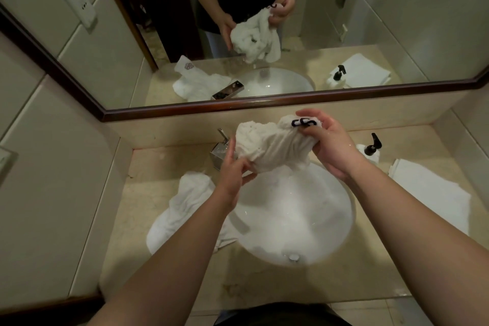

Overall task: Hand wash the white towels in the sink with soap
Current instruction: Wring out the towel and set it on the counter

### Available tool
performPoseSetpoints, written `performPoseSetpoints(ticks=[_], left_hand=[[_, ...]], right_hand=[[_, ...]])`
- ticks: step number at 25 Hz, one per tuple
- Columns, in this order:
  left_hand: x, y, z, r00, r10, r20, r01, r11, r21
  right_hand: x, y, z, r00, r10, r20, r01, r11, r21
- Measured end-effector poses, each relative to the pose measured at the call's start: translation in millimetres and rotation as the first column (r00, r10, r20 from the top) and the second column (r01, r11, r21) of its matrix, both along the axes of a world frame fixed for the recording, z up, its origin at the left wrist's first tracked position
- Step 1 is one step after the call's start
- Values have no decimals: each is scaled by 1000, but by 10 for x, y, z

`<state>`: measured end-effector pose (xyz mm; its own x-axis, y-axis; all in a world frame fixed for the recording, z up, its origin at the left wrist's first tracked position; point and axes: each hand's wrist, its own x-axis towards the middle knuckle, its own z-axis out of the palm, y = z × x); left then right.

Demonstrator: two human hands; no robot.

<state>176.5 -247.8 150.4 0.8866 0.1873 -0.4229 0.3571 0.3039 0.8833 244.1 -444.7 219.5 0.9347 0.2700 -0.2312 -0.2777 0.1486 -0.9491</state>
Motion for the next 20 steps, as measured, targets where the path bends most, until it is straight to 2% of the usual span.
performPoseSetpoints(ticks=[2, 4, 6, 9, 12, 13, 16, 20], left_hand=[[-25, 11, 74, 995, -102, 12, 97, 976, 192], [12, 6, 181, 991, -130, 32, 107, 912, 397], [91, -44, 314, 970, -228, 87, 158, 859, 486], [280, -131, 452, 918, -388, 88, 299, 819, 491], [420, -151, 425, 909, -406, 91, 299, 790, 535], [438, -143, 431, 917, -388, 96, 280, 795, 538], [468, -138, 638, 947, -300, 114, 228, 880, 418], [531, -219, 791, 904, -407, 133, 340, 871, 354]], right_hand=[[26, 1, 41, 1000, 8, -25, -6, 995, 97], [53, 37, 96, 999, 34, -36, -28, 987, 159], [64, 112, 153, 997, 73, -29, -67, 979, 191], [91, 216, 183, 996, 92, -22, -85, 976, 199], [142, 219, 186, 998, 52, -29, -46, 983, 180], [155, 185, 176, 999, 38, -30, -32, 984, 176], [140, 99, 155, 998, -7, -59, 20, 976, 219], [123, 137, 173, 999, 5, -48, 11, 949, 314]])
